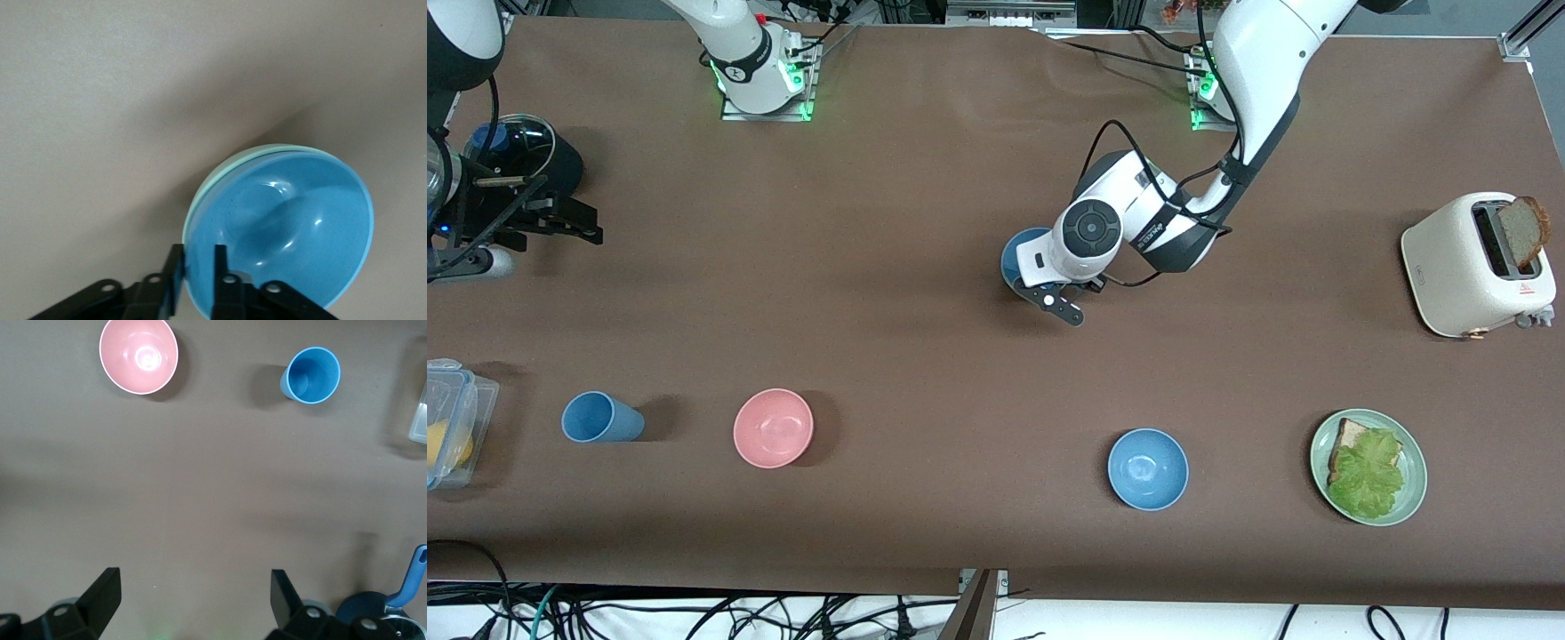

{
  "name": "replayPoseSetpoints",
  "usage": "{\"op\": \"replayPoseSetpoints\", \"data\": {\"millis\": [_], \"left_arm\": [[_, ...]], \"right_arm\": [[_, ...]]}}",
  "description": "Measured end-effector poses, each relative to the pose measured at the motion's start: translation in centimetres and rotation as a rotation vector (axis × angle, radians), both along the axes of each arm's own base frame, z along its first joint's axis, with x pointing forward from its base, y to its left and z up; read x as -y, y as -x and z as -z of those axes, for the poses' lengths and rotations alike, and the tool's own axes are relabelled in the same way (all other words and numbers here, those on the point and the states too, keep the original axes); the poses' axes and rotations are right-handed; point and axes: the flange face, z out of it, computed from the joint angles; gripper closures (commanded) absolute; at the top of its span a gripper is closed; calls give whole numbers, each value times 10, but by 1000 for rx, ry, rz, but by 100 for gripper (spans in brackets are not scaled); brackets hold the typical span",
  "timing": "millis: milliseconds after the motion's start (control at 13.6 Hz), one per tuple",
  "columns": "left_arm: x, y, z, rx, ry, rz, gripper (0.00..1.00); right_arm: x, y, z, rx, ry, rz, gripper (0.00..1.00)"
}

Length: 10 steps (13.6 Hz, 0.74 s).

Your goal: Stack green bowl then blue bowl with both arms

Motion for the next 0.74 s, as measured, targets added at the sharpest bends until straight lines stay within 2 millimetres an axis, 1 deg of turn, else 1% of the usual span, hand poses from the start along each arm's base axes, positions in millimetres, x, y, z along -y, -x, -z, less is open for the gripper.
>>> {"op": "replayPoseSetpoints", "data": {"millis": [221, 295, 368, 442, 516, 589, 737], "left_arm": [[0, -1, -2, 3, 0, -3, 0], [-1, -3, -7, 6, -2, -7, 0], [-3, -8, -18, 9, -9, -14, 0], [-10, -16, -39, 14, -24, -27, 0], [-24, -28, -67, 14, -46, -49, 0], [-44, -41, -100, 9, -72, -79, 0], [-102, -67, -173, -20, -127, -159, 0]], "right_arm": [[0, 0, 0, 0, 0, 0, 1], [0, 0, 0, 0, 0, 0, 1], [0, 0, 0, 0, 0, 0, 1], [0, 0, 0, 1, 0, 0, 1], [0, 0, 0, 2, 0, 0, 1], [0, 0, 0, 2, 0, 0, 1], [0, 0, 0, 3, 0, 1, 1]]}}
